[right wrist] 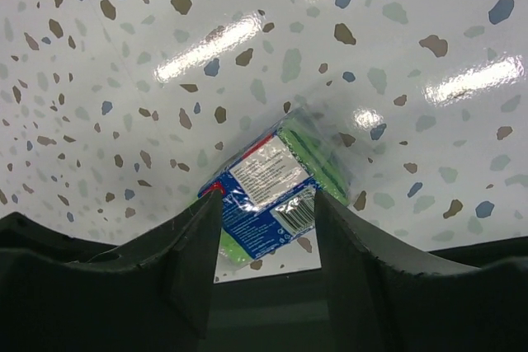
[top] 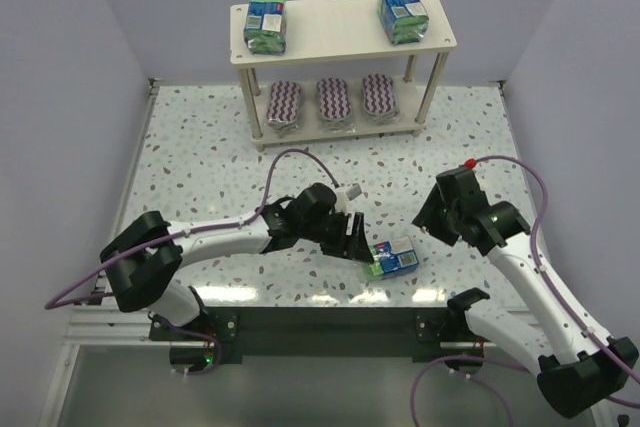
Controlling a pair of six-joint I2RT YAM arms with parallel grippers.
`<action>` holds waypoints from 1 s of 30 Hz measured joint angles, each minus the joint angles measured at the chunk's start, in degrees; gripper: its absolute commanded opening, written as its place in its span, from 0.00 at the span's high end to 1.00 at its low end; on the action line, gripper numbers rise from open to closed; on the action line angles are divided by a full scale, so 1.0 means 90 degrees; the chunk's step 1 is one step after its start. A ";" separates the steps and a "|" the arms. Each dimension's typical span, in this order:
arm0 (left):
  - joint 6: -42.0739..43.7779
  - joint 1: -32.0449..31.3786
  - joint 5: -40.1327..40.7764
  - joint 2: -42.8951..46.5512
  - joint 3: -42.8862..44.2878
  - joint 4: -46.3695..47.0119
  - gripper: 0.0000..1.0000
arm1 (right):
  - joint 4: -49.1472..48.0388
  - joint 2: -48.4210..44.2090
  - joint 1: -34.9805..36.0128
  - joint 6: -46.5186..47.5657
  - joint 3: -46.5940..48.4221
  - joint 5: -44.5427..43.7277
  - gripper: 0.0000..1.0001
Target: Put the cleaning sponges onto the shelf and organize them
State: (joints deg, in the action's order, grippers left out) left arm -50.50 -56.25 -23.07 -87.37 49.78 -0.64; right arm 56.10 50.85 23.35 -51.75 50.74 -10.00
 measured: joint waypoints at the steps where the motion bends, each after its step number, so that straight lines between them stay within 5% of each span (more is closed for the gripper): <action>1: -0.0053 -0.0046 0.0053 -0.0017 0.0002 -0.0012 0.31 | 0.0000 0.0000 0.0000 -0.0007 -0.0024 0.0000 0.48; 17: -0.0656 -0.0187 0.0665 -0.1282 0.0495 0.0070 0.34 | -0.0151 0.0000 0.0000 -0.0134 -0.0238 0.0058 0.51; 21: -0.0663 -0.0187 0.0753 -0.1637 0.0692 0.0155 0.52 | -0.0180 -0.0002 0.0000 -0.0151 -0.0238 0.0063 0.53; 27: -0.0675 -0.0187 0.0743 -0.1792 0.0816 0.0379 1.00 | -0.0197 -0.0063 0.0000 -0.0155 -0.0240 0.0080 0.55; 30: -0.0656 -0.0187 0.0799 -0.1710 0.0784 0.0345 1.00 | -0.0199 -0.0114 0.0000 -0.0163 -0.0240 0.0080 0.55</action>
State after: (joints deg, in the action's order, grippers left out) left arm -56.40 -57.93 -15.88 -102.76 56.84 2.46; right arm 54.30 49.82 23.35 -53.21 48.58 -9.28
